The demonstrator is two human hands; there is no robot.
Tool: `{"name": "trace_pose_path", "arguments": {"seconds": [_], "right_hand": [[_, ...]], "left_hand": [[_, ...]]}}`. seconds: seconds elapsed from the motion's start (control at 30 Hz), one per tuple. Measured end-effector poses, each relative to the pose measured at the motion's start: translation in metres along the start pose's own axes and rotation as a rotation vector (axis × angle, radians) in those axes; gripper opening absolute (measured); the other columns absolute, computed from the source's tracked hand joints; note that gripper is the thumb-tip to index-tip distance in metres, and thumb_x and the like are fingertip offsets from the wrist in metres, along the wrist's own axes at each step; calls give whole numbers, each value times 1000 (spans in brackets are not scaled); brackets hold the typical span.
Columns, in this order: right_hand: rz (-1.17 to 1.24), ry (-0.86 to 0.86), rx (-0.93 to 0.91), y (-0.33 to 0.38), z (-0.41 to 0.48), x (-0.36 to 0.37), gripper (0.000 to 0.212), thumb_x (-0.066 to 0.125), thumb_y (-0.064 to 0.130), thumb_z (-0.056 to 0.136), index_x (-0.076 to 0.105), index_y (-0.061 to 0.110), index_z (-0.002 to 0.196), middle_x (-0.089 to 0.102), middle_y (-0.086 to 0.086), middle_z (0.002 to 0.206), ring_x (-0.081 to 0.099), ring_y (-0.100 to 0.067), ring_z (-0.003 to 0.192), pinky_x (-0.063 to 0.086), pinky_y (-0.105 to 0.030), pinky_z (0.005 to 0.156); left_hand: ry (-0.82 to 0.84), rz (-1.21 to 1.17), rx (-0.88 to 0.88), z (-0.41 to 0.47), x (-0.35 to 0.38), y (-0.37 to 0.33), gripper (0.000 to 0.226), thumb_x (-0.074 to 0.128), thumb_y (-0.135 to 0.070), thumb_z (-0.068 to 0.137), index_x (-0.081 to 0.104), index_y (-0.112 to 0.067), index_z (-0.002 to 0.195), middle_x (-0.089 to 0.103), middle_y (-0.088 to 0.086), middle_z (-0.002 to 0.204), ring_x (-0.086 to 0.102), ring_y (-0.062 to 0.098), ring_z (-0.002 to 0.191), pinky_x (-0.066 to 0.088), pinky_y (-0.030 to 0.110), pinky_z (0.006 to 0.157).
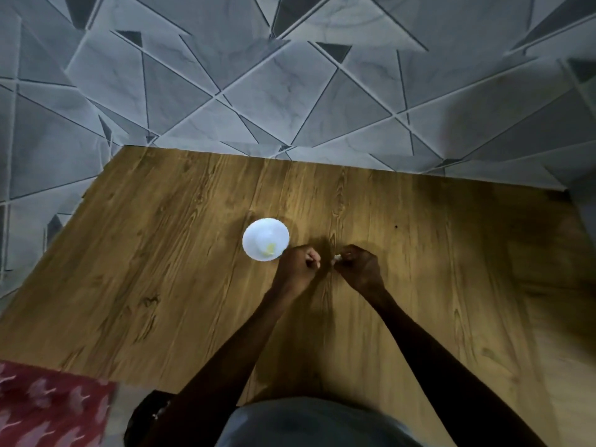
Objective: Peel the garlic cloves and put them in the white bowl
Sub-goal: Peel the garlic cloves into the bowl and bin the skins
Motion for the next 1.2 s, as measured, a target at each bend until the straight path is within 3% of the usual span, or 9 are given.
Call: {"name": "trace_pose_path", "arguments": {"seconds": [0.17,0.27,0.37,0.43,0.53,0.6,0.8,1.03,1.2], "right_hand": [[92,43,96,13,4,11,6,69,17,89,69,20,84,64,10,75,65,-4,67,42,-6,48],[153,80,107,10,3,14,4,71,11,86,71,15,87,65,10,78,60,4,66,43,-3,52],[355,46,84,1,-3,14,11,77,2,81,74,2,92,74,-7,89,70,-11,75,50,-8,62],[651,40,170,-4,-10,10,21,75,-4,81,71,-9,101,73,-23,96,71,-19,79,58,-22,68],[1013,151,286,-6,-19,5,33,71,-3,84,63,-12,115,70,-27,106,71,-36,95,60,-38,79],[1124,198,270,-6,-21,1,34,66,-7,85,61,-12,118,69,-28,109,70,-37,99,60,-38,81],[1081,214,232,-1,-22,-6,32,66,-4,87,62,-10,118,70,-25,107,71,-34,97,60,-33,77],[971,155,381,12,-23,-15,23,68,1,88,68,-5,111,74,-14,90,72,-19,78,60,-27,69],[994,130,320,12,-26,-21,21,62,-6,90,65,-10,110,70,-22,97,70,-31,86,61,-33,73]], "left_hand": [[60,20,-111,2,22,3,30,63,-8,89,65,-4,119,69,12,116,63,24,109,44,25,93],[102,-11,-155,4,27,4,39,61,-8,92,58,-7,131,63,10,129,57,24,121,40,26,101],[119,-147,-184,6,30,8,29,67,-9,88,69,-12,116,70,2,112,64,18,109,45,20,89],[111,-283,-189,4,28,11,23,71,-4,83,73,-14,103,72,-3,95,67,14,97,48,19,83],[104,-444,-172,2,22,11,25,73,1,79,73,-16,97,72,-2,88,67,7,85,52,22,83],[98,-497,-158,2,21,11,24,74,0,79,73,-19,94,74,0,88,68,6,85,53,23,85],[61,-450,-119,1,22,8,29,83,-9,71,71,-26,91,74,-3,89,70,12,88,55,26,81],[27,-403,-37,-2,20,-2,28,80,-5,73,73,-20,96,74,-3,87,69,9,84,55,25,79],[45,-411,-48,-3,19,-5,27,79,-7,76,73,-14,101,75,1,90,71,12,85,57,27,78]]}}
Point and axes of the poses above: each hand's wrist, its own z-axis towards the middle knuckle, its own x-axis out of the palm, y = z × x, the point moved 2 cm from there along z, towards the middle knuckle
